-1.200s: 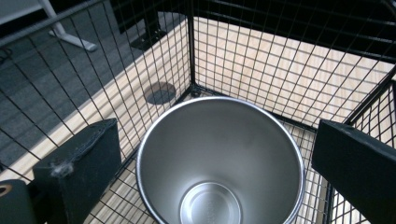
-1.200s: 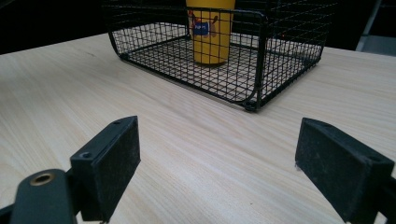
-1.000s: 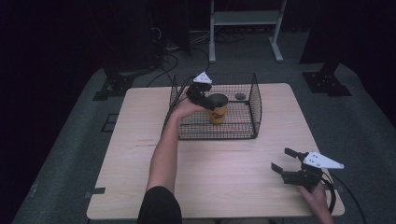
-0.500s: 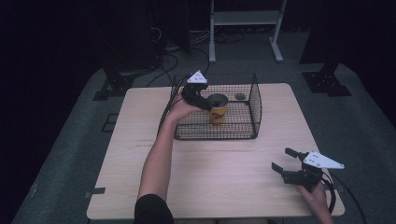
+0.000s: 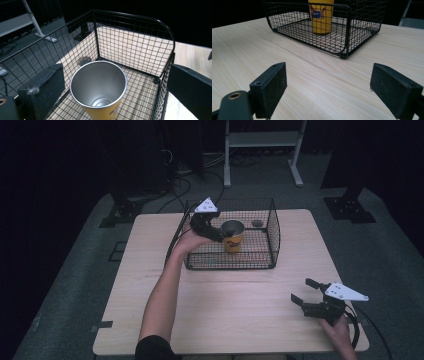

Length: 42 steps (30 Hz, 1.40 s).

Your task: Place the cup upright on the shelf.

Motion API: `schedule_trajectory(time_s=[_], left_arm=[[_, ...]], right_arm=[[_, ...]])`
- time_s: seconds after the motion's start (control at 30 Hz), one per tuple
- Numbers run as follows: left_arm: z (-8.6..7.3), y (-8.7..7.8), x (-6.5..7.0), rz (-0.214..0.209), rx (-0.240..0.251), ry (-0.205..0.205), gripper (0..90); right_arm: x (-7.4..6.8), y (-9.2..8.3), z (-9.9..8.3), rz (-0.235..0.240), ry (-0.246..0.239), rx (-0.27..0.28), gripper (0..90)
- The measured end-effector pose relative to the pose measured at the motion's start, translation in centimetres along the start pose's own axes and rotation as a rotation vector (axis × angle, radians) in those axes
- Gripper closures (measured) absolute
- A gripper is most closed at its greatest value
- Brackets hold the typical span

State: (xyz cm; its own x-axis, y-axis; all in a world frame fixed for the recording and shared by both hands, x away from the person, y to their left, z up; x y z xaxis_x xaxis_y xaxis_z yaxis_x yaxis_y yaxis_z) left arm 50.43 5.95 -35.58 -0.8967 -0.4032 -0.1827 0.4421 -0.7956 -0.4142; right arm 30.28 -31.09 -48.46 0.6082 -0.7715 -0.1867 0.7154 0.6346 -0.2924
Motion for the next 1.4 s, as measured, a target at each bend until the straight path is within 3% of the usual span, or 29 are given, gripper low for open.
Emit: schedule_trajectory(time_s=[0.4,1.4], left_arm=[[-0.2,-2.5,1.5,0.007,0.038,0.006,1.2],[-1.6,-6.1,5.6,0.034,0.079,0.002,1.3]], right_arm=[[0.0,0.0,0.0,-0.004,0.002,0.001,13.0],[0.1,0.0,0.0,-0.014,0.004,0.0,13.0]])
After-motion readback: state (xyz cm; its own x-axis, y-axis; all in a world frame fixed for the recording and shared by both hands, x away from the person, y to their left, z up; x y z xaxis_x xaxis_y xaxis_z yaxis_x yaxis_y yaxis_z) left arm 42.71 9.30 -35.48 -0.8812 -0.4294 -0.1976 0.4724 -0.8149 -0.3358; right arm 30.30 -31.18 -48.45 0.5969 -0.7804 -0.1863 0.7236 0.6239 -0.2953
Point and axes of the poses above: each handheld gripper's, and its own axes: y roughly forward along the jaws, z roughly out of its top, x roughly to its right, the point moved 2 cm from there along y, roughly forward along the jaws, and after that the axes turned 8 degrees about y, right-handed, at the moved point
